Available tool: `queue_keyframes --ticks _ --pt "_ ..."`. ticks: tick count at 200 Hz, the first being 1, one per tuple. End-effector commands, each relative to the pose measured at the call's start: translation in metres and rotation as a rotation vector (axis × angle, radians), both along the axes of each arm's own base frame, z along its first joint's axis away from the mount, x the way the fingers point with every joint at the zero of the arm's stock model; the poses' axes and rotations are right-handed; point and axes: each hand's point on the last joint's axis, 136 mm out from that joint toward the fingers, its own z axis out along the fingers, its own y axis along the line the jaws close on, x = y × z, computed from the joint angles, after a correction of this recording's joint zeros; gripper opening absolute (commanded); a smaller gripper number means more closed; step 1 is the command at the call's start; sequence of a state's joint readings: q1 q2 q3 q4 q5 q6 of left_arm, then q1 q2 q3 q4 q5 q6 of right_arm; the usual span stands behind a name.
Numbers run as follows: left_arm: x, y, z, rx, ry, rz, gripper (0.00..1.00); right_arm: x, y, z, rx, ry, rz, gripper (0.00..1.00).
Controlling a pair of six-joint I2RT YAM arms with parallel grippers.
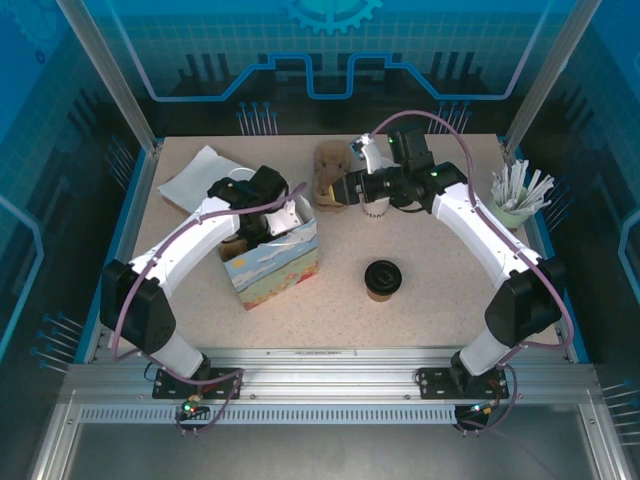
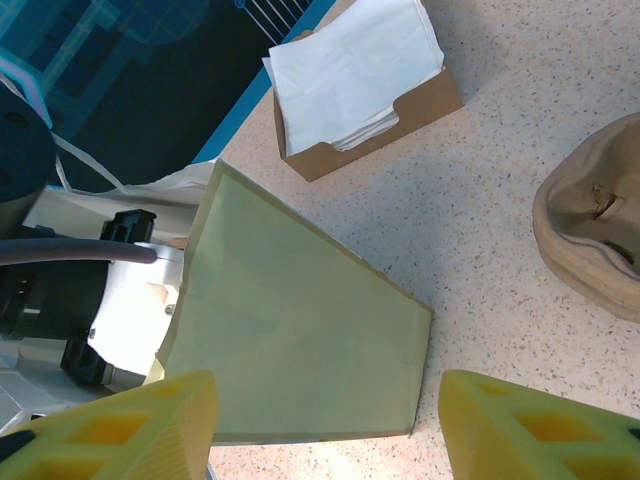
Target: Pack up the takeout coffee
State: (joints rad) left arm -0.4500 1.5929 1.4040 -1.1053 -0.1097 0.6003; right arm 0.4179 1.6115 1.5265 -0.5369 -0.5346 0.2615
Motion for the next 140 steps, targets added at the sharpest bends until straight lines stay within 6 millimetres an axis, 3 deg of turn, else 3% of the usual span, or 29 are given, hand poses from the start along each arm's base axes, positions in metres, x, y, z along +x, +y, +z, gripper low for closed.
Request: queue_keyframes --ticks 1,51,92,140 --pt "0.002 -0.004 -0.008 -0.040 0.026 0.034 0.28 0.001 -0.001 -0.003 0.006 -0.005 0.011 0.62" --pt "0.015 -0.018 -0.020 -0.098 0.029 0.076 0.28 0.000 -0.004 -0.005 -0.004 -0.007 0.006 0.62" --pt "0.027 -0.038 -0.022 -0.165 0.022 0.081 0.28 -0.003 -0.022 -0.002 -0.026 -0.026 -0.036 0.63" --pt "0.033 -0.039 -0.042 -0.127 0.048 0.090 0.29 -0.025 -0.042 -0.010 -0.086 -0.046 -0.051 0.64"
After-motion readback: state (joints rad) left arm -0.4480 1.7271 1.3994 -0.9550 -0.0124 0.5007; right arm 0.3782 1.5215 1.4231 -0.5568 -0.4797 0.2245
